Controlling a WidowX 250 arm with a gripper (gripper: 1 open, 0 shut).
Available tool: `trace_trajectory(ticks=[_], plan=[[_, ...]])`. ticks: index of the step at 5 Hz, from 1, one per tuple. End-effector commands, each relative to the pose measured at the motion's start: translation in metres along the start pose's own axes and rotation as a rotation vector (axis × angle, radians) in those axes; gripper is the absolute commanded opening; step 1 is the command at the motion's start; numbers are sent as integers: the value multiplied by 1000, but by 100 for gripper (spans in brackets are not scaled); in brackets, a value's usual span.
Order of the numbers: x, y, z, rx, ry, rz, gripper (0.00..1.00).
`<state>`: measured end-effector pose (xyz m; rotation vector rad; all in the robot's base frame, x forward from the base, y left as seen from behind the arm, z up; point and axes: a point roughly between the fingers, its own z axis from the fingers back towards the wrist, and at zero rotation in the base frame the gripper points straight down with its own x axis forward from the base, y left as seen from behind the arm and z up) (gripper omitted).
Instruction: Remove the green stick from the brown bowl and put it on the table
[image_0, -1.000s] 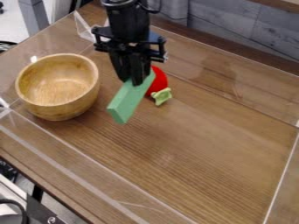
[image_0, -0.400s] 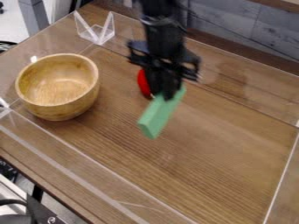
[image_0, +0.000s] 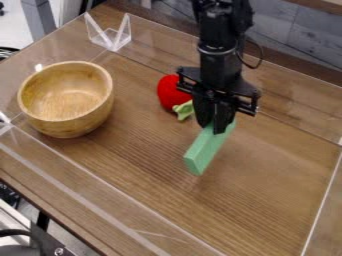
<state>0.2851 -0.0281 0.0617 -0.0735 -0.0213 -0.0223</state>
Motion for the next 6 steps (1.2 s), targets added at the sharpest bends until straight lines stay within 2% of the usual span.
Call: trace_trajectory(ticks=[1, 6], plan=[[14, 1, 11, 3, -53, -11, 0], [19, 5, 5, 5, -41, -22, 0]])
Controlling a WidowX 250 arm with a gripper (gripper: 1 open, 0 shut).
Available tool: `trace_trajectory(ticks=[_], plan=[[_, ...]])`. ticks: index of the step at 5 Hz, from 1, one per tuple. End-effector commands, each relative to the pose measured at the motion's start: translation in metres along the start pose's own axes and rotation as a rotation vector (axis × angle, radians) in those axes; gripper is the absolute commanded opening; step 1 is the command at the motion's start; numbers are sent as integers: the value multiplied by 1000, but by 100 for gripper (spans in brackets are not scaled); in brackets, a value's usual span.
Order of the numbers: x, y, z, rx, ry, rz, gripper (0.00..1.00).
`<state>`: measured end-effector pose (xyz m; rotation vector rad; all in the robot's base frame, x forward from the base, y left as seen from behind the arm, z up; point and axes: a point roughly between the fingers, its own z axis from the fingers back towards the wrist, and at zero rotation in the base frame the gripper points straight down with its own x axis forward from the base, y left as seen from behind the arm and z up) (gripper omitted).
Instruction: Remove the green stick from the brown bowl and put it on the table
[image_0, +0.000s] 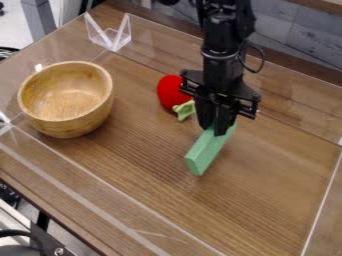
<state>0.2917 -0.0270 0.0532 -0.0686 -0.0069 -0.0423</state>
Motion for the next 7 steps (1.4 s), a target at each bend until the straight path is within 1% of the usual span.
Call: trace_trajectory(ticks=[1, 7], plan=[[14, 4, 12, 1, -54, -4, 0], [17, 8, 11, -10, -47, -18, 0]])
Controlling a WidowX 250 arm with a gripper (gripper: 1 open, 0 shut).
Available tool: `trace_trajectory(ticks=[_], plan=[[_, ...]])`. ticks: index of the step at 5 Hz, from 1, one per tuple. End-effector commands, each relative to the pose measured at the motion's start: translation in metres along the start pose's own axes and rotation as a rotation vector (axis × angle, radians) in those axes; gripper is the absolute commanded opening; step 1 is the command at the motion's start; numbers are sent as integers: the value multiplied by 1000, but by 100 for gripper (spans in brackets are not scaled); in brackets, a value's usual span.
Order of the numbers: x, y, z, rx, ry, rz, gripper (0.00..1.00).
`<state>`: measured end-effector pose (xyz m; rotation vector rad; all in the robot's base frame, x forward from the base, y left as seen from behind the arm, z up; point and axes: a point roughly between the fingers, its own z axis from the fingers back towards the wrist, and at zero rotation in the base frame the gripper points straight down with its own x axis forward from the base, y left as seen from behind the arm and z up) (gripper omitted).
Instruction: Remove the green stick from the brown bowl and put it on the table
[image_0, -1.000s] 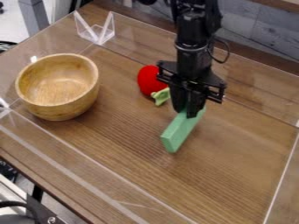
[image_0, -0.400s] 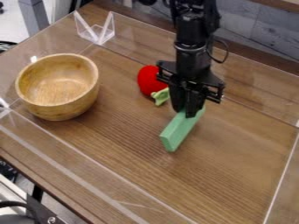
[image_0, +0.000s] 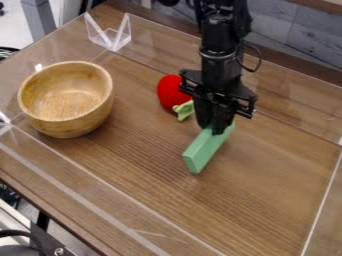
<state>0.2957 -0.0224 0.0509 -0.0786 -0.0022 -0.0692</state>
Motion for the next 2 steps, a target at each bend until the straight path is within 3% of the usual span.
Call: trace_trajectory(ticks=[1, 2], plan=[[13, 4, 13, -2, -51, 6, 0], [13, 4, 14, -7, -51, 4, 0]])
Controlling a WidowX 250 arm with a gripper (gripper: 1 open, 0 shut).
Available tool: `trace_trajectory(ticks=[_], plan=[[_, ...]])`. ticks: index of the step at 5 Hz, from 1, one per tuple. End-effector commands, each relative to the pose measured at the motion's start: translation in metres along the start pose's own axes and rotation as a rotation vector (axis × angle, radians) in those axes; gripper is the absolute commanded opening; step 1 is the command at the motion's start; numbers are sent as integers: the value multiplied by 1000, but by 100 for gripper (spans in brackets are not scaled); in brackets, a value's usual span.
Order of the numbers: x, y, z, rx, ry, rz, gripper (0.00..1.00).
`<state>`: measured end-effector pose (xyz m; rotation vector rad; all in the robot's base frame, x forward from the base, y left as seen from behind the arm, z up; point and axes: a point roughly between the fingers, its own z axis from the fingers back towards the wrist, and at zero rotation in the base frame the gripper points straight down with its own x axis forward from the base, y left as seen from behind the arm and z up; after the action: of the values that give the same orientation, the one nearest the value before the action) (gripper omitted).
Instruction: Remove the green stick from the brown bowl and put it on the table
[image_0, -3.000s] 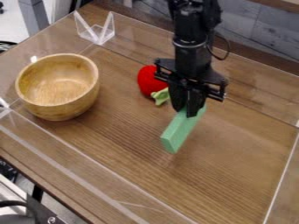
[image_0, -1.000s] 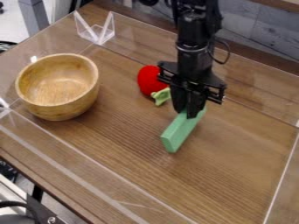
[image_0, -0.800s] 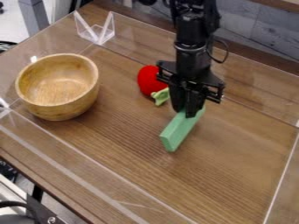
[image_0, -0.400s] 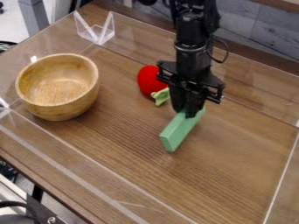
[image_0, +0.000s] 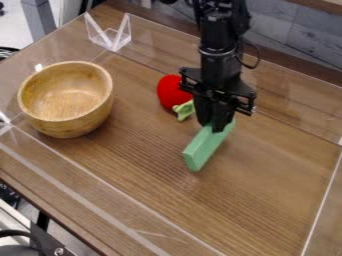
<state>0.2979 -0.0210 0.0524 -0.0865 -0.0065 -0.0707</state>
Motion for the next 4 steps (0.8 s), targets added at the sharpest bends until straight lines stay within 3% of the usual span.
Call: trace_trajectory(ticks=[1, 4], plan=[[12, 3, 12, -2, -46, 3, 0], [9, -1, 34, -6, -89, 13, 0]])
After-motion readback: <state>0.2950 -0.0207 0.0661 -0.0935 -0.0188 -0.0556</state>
